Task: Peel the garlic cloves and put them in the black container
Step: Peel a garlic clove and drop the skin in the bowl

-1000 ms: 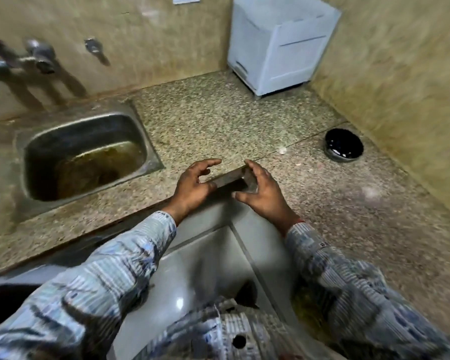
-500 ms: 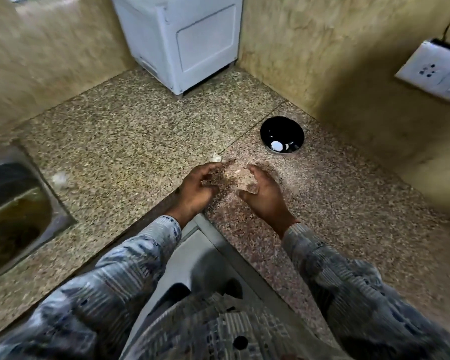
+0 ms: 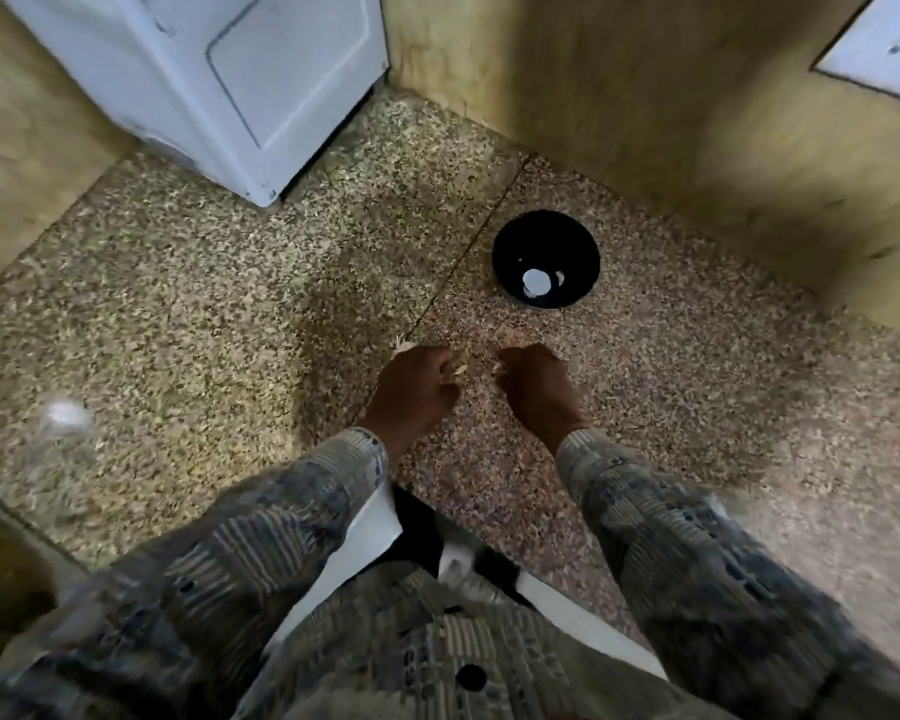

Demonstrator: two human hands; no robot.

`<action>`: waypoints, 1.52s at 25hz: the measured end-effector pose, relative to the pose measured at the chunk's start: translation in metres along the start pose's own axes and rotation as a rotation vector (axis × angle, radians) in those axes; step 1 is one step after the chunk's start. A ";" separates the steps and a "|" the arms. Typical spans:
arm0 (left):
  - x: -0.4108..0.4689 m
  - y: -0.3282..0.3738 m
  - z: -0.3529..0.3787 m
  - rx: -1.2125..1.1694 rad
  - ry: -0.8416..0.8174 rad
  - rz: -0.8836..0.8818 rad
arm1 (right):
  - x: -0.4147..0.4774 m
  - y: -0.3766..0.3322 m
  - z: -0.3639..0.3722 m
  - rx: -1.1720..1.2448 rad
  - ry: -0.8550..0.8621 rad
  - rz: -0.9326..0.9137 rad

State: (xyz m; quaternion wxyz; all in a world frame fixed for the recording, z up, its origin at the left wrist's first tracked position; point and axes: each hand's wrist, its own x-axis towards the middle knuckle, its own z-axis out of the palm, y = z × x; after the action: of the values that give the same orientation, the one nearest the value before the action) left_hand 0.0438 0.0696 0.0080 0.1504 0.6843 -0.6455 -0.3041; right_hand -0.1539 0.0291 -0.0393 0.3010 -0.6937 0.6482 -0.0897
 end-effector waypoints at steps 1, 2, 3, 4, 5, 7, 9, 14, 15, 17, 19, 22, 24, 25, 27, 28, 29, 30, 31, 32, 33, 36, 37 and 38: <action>0.009 0.000 0.002 0.037 -0.014 0.041 | 0.004 0.001 0.004 -0.033 0.019 -0.028; 0.017 0.000 0.005 0.070 -0.026 0.081 | 0.006 0.000 0.006 -0.067 0.029 -0.064; 0.024 0.000 0.007 0.103 -0.046 0.116 | 0.008 0.000 0.008 -0.092 0.033 -0.086; 0.031 -0.001 0.010 0.140 -0.067 0.142 | 0.008 -0.002 0.007 -0.106 0.025 -0.084; 0.037 -0.001 0.013 0.191 -0.087 0.154 | 0.007 -0.003 0.006 -0.103 0.020 -0.075; 0.045 -0.005 0.019 0.273 -0.126 0.142 | 0.004 -0.009 0.000 -0.040 0.063 -0.038; 0.052 -0.008 0.020 0.296 -0.163 0.120 | 0.007 -0.021 -0.012 0.112 0.182 0.031; 0.064 -0.010 0.022 0.279 -0.239 0.141 | 0.042 -0.046 -0.046 0.619 0.391 0.320; 0.065 -0.011 0.023 0.255 -0.245 0.154 | 0.042 -0.045 -0.050 0.615 0.423 0.346; 0.066 -0.010 0.023 0.193 -0.231 0.186 | 0.028 -0.043 -0.051 0.499 0.418 0.363; 0.063 -0.006 0.021 0.128 -0.212 0.229 | 0.006 -0.034 -0.035 0.460 0.254 0.403; 0.058 0.000 0.025 0.164 -0.289 0.302 | -0.022 -0.029 -0.007 0.524 -0.006 0.483; 0.056 0.005 0.033 0.234 -0.325 0.320 | -0.027 -0.027 0.002 0.508 -0.025 0.535; 0.056 0.007 0.036 0.259 -0.318 0.330 | -0.029 -0.026 0.004 0.492 0.000 0.554; 0.056 0.006 0.037 0.262 -0.278 0.338 | -0.028 -0.023 0.006 0.471 0.049 0.573; 0.056 0.004 0.037 0.253 -0.265 0.342 | -0.027 -0.021 0.008 0.464 0.068 0.576; 0.056 0.002 0.036 0.248 -0.260 0.355 | -0.026 -0.021 0.008 0.452 0.077 0.575; 0.057 -0.001 0.035 0.246 -0.266 0.379 | -0.025 -0.022 0.008 0.440 0.088 0.578; 0.058 -0.003 0.035 0.244 -0.279 0.409 | -0.024 -0.022 0.009 0.433 0.106 0.593; 0.058 -0.006 0.035 0.241 -0.293 0.435 | -0.023 -0.021 0.008 0.425 0.120 0.603; 0.057 -0.007 0.036 0.240 -0.305 0.451 | -0.023 -0.019 0.008 0.414 0.125 0.608; 0.057 -0.009 0.037 0.245 -0.319 0.449 | -0.022 -0.014 0.009 0.378 0.083 0.618; 0.057 -0.009 0.038 0.241 -0.318 0.444 | -0.022 -0.014 0.009 0.355 0.078 0.618; 0.056 -0.009 0.038 0.233 -0.316 0.441 | -0.021 -0.014 0.010 0.351 0.084 0.631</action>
State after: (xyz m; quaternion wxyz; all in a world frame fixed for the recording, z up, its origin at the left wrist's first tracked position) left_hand 0.0270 0.0230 -0.0392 0.0308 0.4844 -0.8246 -0.2905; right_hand -0.1397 0.0519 -0.0338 0.4017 -0.3930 0.8168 -0.1307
